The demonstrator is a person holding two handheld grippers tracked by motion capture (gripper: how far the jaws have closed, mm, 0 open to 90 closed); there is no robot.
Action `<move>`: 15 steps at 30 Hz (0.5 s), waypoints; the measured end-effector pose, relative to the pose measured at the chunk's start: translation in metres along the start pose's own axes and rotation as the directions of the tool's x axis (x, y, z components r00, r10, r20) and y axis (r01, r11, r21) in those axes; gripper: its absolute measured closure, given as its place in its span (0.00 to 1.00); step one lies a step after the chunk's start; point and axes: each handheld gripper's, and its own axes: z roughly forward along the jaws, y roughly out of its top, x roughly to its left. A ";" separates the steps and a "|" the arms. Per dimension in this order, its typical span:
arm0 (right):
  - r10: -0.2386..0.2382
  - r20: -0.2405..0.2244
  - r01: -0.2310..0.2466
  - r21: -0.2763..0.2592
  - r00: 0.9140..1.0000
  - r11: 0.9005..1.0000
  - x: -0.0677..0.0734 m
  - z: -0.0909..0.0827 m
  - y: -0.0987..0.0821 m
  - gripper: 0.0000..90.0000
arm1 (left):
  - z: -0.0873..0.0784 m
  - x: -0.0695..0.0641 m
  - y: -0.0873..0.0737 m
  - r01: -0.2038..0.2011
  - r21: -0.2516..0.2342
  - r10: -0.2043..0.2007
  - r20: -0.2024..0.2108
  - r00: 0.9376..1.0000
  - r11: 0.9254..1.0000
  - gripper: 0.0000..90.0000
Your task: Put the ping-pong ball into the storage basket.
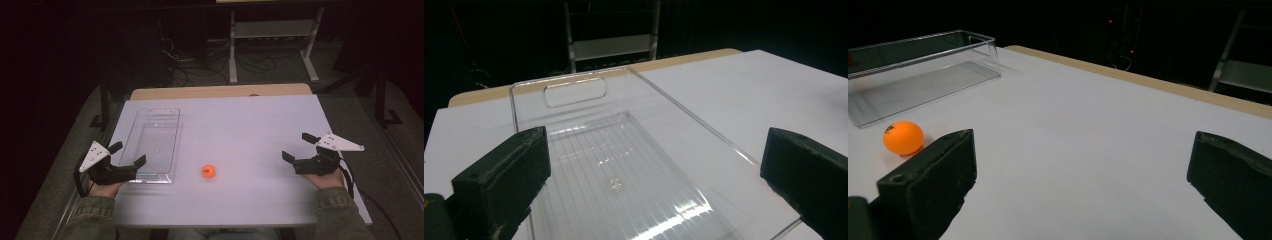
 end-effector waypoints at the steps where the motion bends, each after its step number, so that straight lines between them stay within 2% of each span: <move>1: 0.000 0.000 0.000 0.000 1.000 1.000 0.000 0.000 0.000 0.00 | 0.000 -0.001 0.002 -0.006 -0.002 0.006 0.003 1.000 1.000 0.00; 3: 0.002 -0.001 -0.002 0.000 1.000 1.000 0.000 0.000 0.000 0.00 | 0.000 -0.001 0.006 -0.016 0.004 0.016 0.007 1.000 1.000 0.00; 6: 0.000 -0.003 0.000 0.001 1.000 1.000 0.000 0.000 0.000 0.00 | -0.001 -0.001 0.014 -0.007 0.002 0.007 0.019 1.000 1.000 0.00; 11: 0.000 -0.003 0.000 0.000 1.000 1.000 0.000 0.000 0.000 0.00 | 0.001 -0.001 0.024 -0.030 0.022 0.029 0.019 0.999 0.999 0.00; 15: -0.001 -0.003 0.001 0.000 1.000 1.000 0.000 0.000 0.000 0.00 | 0.002 -0.001 0.030 -0.009 0.038 0.008 0.037 0.999 0.999 0.00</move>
